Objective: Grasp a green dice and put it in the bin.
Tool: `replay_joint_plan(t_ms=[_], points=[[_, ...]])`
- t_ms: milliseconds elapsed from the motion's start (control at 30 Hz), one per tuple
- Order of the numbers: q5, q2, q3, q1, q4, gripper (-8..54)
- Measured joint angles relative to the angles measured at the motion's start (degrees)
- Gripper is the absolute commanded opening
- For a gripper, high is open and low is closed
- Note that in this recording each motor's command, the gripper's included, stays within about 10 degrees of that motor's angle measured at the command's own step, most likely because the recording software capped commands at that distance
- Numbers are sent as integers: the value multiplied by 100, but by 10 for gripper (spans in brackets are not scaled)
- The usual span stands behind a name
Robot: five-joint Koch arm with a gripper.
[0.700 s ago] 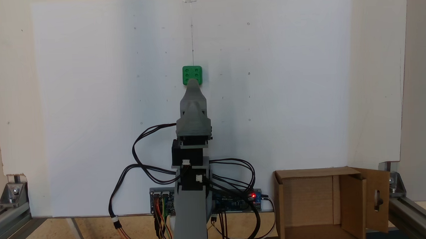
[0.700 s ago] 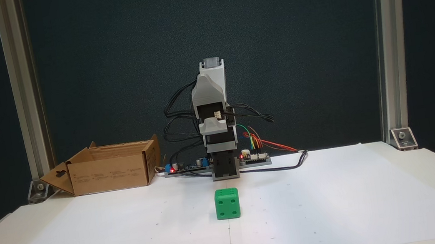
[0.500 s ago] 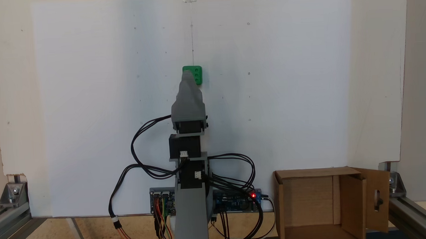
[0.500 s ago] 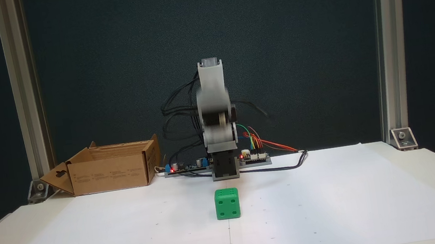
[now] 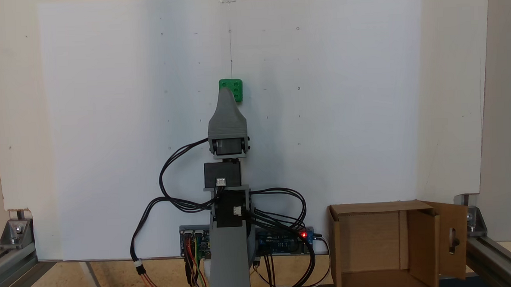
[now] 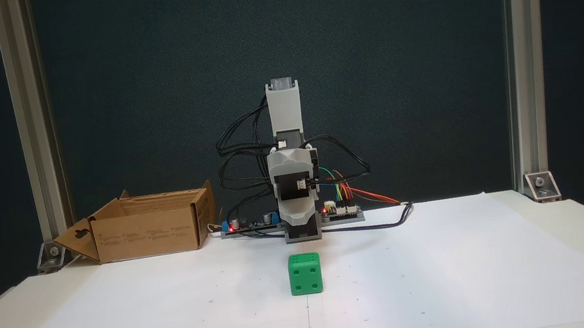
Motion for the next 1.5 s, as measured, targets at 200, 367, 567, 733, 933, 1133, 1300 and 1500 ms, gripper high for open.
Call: replay_joint_plan(t_ms=[200, 367, 567, 733, 933, 1133, 1300, 1500], points=[[0, 0, 0, 0, 0, 415], [0, 0, 0, 0, 26, 416], [0, 9, -9, 0, 193, 417], [0, 0, -765, 114, 1055, 417], [0, 0, -1494, 211, 2566, 430], [0, 0, -2118, 237, 4263, 440], [0, 9, -3182, 237, 6117, 439], [0, 0, -3516, 237, 7778, 440]])
